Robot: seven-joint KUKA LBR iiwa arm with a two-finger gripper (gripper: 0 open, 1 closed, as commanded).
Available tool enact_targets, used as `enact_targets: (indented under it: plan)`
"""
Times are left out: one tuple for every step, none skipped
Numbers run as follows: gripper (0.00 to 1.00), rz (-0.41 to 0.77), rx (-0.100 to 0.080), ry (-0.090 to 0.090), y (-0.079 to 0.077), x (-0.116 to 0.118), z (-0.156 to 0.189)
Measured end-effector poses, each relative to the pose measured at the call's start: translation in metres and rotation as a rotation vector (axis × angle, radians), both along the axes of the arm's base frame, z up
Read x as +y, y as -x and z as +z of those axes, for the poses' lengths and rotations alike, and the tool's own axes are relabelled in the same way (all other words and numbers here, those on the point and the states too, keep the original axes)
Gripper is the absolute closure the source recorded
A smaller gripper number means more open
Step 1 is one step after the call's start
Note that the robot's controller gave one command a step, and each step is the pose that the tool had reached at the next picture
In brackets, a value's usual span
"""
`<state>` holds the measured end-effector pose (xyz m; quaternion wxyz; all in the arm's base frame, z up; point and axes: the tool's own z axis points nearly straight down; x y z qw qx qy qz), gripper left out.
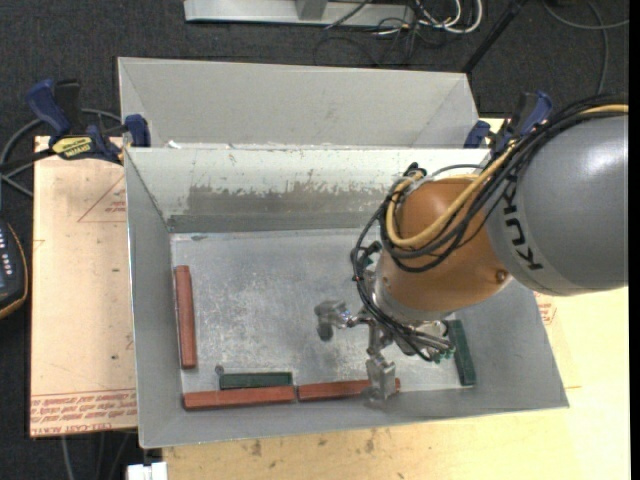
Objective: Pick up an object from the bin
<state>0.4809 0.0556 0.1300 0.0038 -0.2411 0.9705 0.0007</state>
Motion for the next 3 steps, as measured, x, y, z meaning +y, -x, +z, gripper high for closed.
enact_targets:
  plan:
    - [0.00, -0.013, 0.002, 0.002, -0.009, -0.051, -0.051]
    - [1.00, -0.009, 0.005, 0.001, -0.008, -0.048, -0.049]
    - [1.00, 0.288, -0.005, 0.003, -0.072, -0.026, 0.030]
